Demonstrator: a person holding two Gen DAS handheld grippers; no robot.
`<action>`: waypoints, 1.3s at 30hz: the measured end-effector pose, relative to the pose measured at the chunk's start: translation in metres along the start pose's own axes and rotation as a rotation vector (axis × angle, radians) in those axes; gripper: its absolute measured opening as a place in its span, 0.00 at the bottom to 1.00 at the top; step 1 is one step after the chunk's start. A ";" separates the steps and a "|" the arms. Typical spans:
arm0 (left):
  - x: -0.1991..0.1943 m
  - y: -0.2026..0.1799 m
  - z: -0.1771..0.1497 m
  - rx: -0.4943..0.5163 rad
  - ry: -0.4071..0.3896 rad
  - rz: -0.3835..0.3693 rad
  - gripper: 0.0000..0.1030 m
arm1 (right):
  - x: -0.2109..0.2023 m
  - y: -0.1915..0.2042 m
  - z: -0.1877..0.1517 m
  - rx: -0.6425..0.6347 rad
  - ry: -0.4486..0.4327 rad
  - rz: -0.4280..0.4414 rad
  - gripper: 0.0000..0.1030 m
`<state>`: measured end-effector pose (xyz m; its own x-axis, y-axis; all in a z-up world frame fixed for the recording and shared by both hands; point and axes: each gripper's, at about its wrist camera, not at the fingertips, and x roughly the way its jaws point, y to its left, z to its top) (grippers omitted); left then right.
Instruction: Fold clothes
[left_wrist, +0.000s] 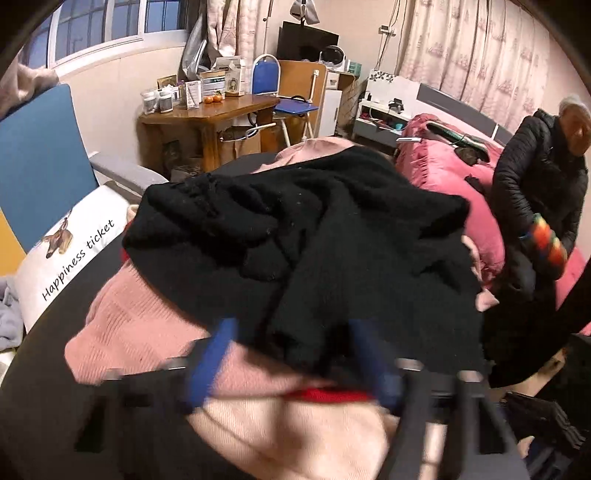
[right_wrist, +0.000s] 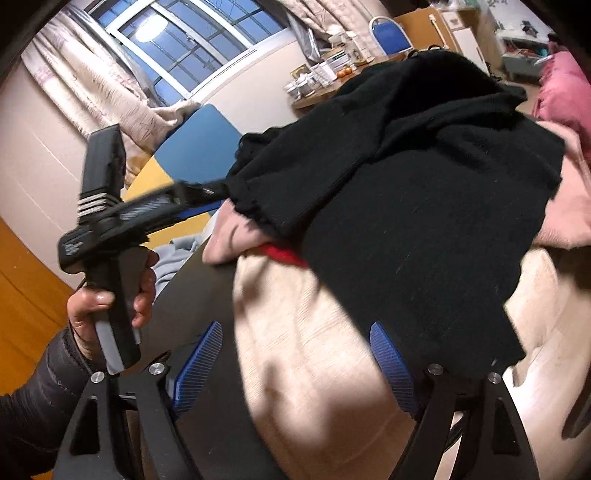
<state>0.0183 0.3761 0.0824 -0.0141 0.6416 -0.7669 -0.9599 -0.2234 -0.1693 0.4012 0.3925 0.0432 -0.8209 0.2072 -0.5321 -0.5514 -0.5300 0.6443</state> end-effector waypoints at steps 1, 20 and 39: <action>0.005 0.003 -0.001 -0.033 0.018 -0.042 0.08 | -0.009 0.001 -0.001 -0.001 0.000 -0.011 0.81; -0.103 -0.006 -0.059 -0.153 -0.198 -0.363 0.06 | -0.043 0.029 0.127 0.171 -0.217 0.087 0.95; -0.124 0.025 -0.106 -0.197 -0.173 -0.204 0.24 | -0.037 0.100 0.022 0.203 -0.231 -0.101 0.72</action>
<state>0.0256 0.2131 0.1077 0.1095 0.7991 -0.5911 -0.8756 -0.2038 -0.4378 0.3729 0.3504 0.1391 -0.7599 0.4437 -0.4750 -0.6308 -0.3274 0.7035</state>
